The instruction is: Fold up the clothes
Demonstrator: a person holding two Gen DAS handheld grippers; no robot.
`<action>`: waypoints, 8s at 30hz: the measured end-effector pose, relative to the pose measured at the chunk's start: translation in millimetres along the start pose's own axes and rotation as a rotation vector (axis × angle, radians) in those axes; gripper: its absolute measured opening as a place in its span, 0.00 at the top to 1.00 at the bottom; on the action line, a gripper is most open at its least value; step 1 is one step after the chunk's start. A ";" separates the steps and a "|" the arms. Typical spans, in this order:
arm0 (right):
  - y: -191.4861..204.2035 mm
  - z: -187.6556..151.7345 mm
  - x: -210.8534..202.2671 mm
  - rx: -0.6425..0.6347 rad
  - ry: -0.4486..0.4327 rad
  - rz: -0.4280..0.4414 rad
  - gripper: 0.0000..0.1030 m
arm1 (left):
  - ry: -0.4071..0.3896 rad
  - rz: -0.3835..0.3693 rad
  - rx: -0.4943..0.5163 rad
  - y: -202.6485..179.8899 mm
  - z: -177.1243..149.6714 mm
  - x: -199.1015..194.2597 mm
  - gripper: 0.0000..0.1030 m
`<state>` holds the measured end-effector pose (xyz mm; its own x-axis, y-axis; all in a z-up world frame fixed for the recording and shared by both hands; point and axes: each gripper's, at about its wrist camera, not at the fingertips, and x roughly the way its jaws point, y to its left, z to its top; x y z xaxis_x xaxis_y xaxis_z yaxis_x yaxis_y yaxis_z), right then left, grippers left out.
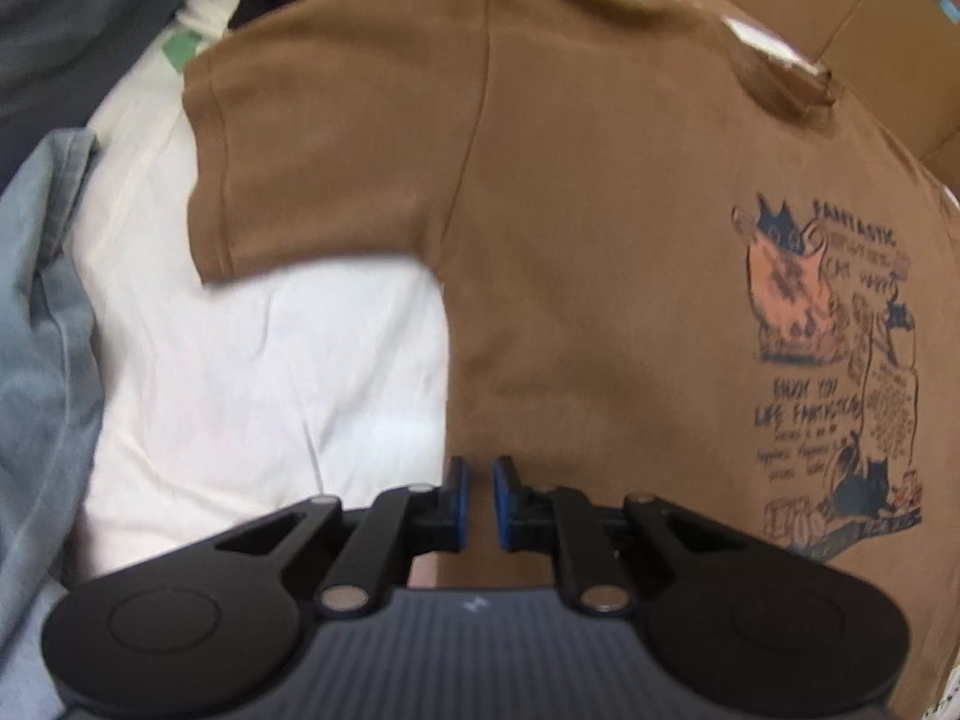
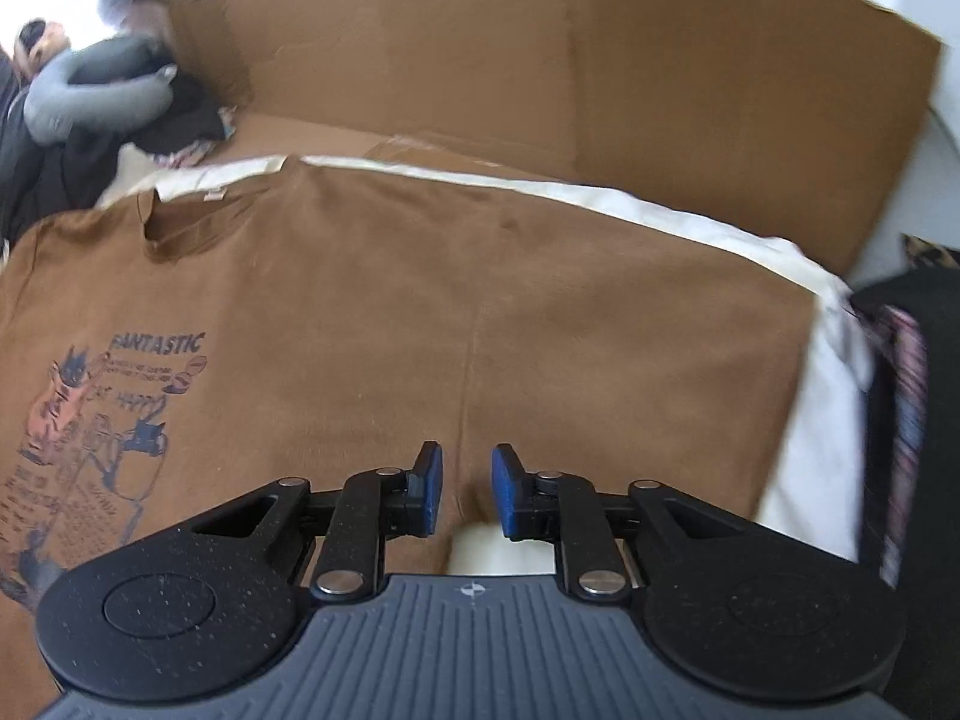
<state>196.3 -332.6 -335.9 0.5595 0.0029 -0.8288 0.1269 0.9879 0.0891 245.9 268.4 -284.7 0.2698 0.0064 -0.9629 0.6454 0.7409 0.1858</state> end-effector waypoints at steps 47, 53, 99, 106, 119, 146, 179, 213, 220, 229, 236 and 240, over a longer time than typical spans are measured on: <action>56.7 148.5 120.8 -0.136 -0.093 0.097 0.74 | -0.334 -0.100 0.209 -108.3 281.9 89.4 0.87; 78.3 153.5 131.3 -0.145 -0.073 0.120 0.75 | -0.360 -0.144 0.227 -106.2 276.2 84.3 0.86; 122.2 206.2 173.3 -0.264 -0.064 0.137 0.54 | -0.401 -0.075 0.397 -144.2 288.7 91.9 0.92; 135.4 200.3 190.2 -0.328 -0.011 0.169 0.76 | -0.480 -0.153 0.185 -99.0 296.2 42.1 0.93; 119.0 229.0 162.1 -0.258 -0.129 0.173 0.88 | -0.387 -0.095 0.180 -75.3 276.6 61.5 0.97; 101.6 209.9 180.3 -0.291 -0.049 -0.015 0.64 | -0.415 -0.159 0.124 -91.6 226.4 55.1 0.96; 183.2 143.1 162.1 -0.271 -0.067 0.129 0.62 | -0.444 -0.216 0.007 -200.5 234.3 83.4 0.94; 13.5 131.8 114.6 -0.146 -0.103 -0.121 0.65 | -0.436 0.079 -0.194 -20.8 180.5 61.3 0.95; 5.6 136.4 133.4 -0.131 -0.056 -0.156 0.64 | -0.429 0.084 -0.223 -15.4 184.8 73.6 0.96; 1.4 143.2 151.2 -0.143 -0.024 -0.192 0.63 | -0.365 0.091 -0.245 -7.2 196.4 82.5 0.97; 11.1 151.4 142.8 -0.166 -0.028 -0.229 0.64 | -0.399 -0.069 -0.405 21.9 179.1 53.0 0.98; 11.4 145.0 118.9 -0.149 -0.077 -0.192 0.64 | -0.410 -0.112 -0.362 34.9 164.9 36.7 0.98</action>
<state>383.0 -343.4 -353.3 0.5984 -0.1927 -0.7777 0.1177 0.9812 -0.1526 396.2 183.7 -281.3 0.5161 -0.2944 -0.8043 0.4196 0.9056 -0.0622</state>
